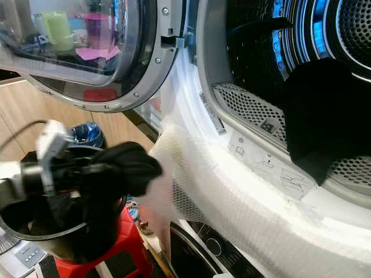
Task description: Clothes washing
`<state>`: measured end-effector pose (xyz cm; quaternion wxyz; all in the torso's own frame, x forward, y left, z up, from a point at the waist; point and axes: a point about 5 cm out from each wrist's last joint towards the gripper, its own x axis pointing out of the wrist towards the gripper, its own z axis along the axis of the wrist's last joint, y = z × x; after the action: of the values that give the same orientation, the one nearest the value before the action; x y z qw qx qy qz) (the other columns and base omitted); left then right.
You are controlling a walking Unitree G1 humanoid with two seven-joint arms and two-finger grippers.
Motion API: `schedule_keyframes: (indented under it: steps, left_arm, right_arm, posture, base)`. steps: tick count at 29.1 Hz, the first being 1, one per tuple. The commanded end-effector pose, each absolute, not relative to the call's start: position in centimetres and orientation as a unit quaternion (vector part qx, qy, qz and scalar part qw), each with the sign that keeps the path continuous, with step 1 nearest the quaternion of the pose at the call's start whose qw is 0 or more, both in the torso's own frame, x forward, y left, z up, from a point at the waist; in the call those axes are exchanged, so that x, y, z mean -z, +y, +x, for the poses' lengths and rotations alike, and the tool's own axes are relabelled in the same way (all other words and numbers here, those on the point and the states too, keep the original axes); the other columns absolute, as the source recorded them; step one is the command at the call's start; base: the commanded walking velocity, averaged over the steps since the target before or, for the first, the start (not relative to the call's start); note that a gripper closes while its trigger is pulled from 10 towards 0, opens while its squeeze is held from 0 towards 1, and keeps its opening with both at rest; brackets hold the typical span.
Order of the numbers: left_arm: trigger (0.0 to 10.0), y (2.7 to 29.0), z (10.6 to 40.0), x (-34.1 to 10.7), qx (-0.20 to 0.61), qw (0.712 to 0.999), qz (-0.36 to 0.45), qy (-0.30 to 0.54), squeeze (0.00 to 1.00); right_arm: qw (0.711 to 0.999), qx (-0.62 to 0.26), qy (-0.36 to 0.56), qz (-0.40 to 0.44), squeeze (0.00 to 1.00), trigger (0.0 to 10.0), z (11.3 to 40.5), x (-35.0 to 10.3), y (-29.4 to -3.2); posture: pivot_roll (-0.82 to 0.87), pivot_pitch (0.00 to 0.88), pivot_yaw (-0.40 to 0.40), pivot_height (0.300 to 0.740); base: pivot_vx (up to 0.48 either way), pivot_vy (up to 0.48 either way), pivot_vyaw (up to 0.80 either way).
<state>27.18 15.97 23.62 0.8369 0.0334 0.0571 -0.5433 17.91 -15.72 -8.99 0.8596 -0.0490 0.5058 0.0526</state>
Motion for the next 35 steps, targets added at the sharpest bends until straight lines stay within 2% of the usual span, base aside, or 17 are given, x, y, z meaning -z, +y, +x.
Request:
schedule_keyframes:
  steps: [1,5,7,12,16,19,23,27,31,33,34,35]
  left_arm:
    - [0.0,13.8,26.8,-23.7,0.598,0.799,0.023,0.056,0.0]
    - [0.0,10.2,26.1,-23.2,0.664,0.746,-0.018,0.054,0.0]
    - [0.0,7.7,25.7,-22.9,0.703,0.708,-0.035,0.054,0.0]
    - [0.0,4.4,25.3,-22.5,0.741,0.667,-0.058,0.049,0.0]
    - [0.0,3.9,25.5,-22.1,0.735,0.674,-0.058,0.053,0.0]
    - [0.0,5.0,25.7,-21.2,0.72,0.69,-0.044,0.065,0.0]
    - [0.0,7.5,26.5,-19.5,0.675,0.73,-0.008,0.101,0.0]
    - [0.0,10.5,27.2,-17.7,0.61,0.778,0.042,0.145,0.0]
    - [0.0,11.5,27.2,-16.2,0.59,0.786,0.057,0.174,0.0]
    - [0.0,11.5,27.1,-15.9,0.591,0.784,0.059,0.179,0.0]
    - [0.0,11.5,27.0,-15.5,0.591,0.782,0.064,0.186,0.0]
    - [0.0,11.4,26.8,-14.9,0.593,0.779,0.068,0.195,0.0]
  right_arm:
    - [0.858,-0.045,0.51,-0.046,0.0,10.0,17.7,9.1,-16.0]
    - [0.86,-0.04,0.507,-0.037,0.0,10.0,17.8,9.0,-15.9]
    - [0.862,-0.036,0.505,-0.034,0.0,10.0,17.9,9.0,-15.9]
    - [0.865,-0.029,0.501,-0.029,0.0,10.0,18.1,8.9,-16.0]
    - [0.866,-0.023,0.499,-0.024,0.0,10.0,18.1,8.9,-16.2]
    - [0.865,-0.017,0.501,-0.028,0.0,10.0,17.7,9.0,-16.6]
    - [0.868,-0.015,0.494,-0.036,0.0,10.0,17.5,9.0,-17.2]
    - [0.87,-0.026,0.486,-0.071,0.0,10.0,16.7,9.1,-18.8]
    - [0.876,-0.059,0.464,-0.115,0.0,10.0,16.5,8.8,-20.5]
    - [0.879,-0.061,0.459,-0.111,0.0,10.0,16.5,8.6,-20.8]
    - [0.883,-0.063,0.453,-0.106,0.55,10.0,16.6,8.4,-21.3]
    - [0.892,-0.074,0.438,-0.088,1.0,10.0,16.9,8.1,-21.7]
  posture:
    - [0.5,0.047,-0.087,0.74]
    - [0.48,0.047,-0.08,0.74]
    - [0.47,0.05,-0.079,0.74]
    - [0.45,0.055,-0.073,0.74]
    - [0.43,0.056,-0.068,0.74]
    - [0.41,0.061,-0.064,0.74]
    - [0.4,0.066,-0.061,0.74]
    - [0.39,0.075,-0.067,0.74]
    - [0.38,0.077,-0.069,0.74]
    - [0.36,0.079,-0.066,0.74]
    - [0.35,0.082,-0.064,0.74]
    - [0.34,0.084,-0.064,0.74]
  base:
    - [0.0,0.0,0.0]
    - [0.0,0.0,0.0]
    - [0.0,0.0,0.0]
    - [0.0,0.0,0.0]
    - [0.0,0.0,0.0]
    - [0.0,0.0,0.0]
    - [0.0,0.0,0.0]
    - [0.0,0.0,0.0]
    - [0.0,0.0,0.0]
    - [0.0,0.0,0.0]
    - [0.0,0.0,0.0]
    - [0.0,0.0,0.0]
